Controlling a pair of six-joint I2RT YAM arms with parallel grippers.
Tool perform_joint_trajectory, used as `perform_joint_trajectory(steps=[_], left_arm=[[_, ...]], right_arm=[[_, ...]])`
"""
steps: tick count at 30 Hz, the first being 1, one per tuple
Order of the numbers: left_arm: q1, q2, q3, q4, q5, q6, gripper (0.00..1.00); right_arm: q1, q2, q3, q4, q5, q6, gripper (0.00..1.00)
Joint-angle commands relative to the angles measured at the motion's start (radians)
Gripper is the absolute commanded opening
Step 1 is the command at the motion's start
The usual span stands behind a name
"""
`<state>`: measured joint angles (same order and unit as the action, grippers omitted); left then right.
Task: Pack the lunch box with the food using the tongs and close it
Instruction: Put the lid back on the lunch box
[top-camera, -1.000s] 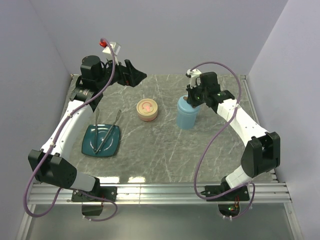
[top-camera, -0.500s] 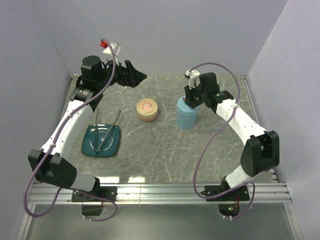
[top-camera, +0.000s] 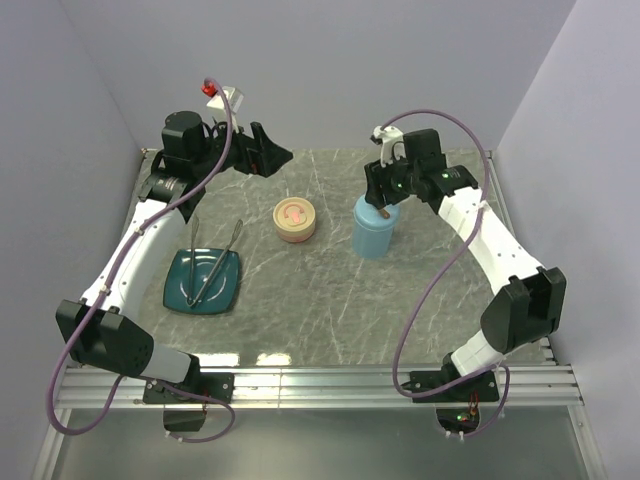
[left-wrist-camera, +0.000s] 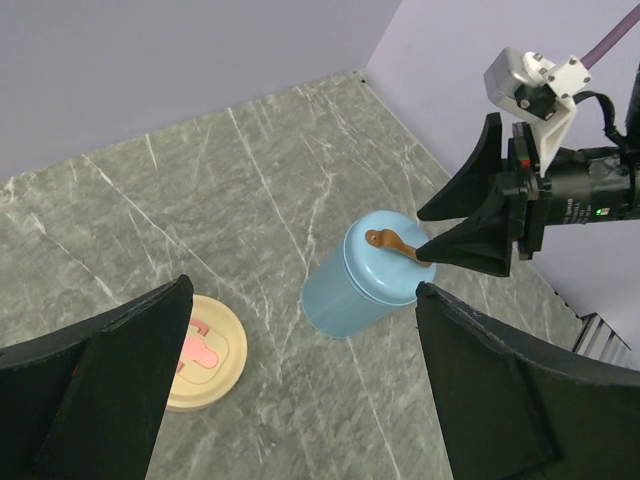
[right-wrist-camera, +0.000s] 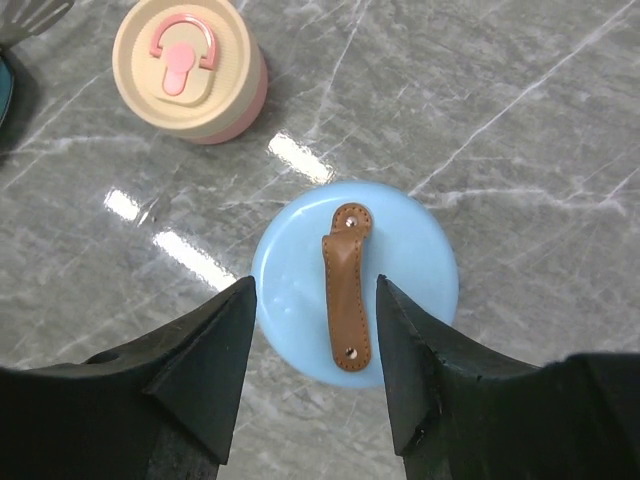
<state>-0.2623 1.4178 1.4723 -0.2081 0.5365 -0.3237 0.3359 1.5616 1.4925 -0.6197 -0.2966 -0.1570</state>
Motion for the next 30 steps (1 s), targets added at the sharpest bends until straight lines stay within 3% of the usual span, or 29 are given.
perform_joint_trajectory(steps=[1,10,30], left_arm=[[-0.003,-0.016,0.043,0.007,0.005,0.028,0.99],[-0.003,-0.022,0.052,-0.01,-0.001,0.044,0.99],[-0.003,-0.014,0.063,-0.03,0.002,0.058,0.99]], right_arm=[[0.005,0.001,0.074,-0.09,0.002,-0.035,0.59],[0.003,0.1,0.147,-0.216,0.017,-0.07,0.6],[-0.041,0.241,0.123,-0.284,-0.059,-0.064,0.56]])
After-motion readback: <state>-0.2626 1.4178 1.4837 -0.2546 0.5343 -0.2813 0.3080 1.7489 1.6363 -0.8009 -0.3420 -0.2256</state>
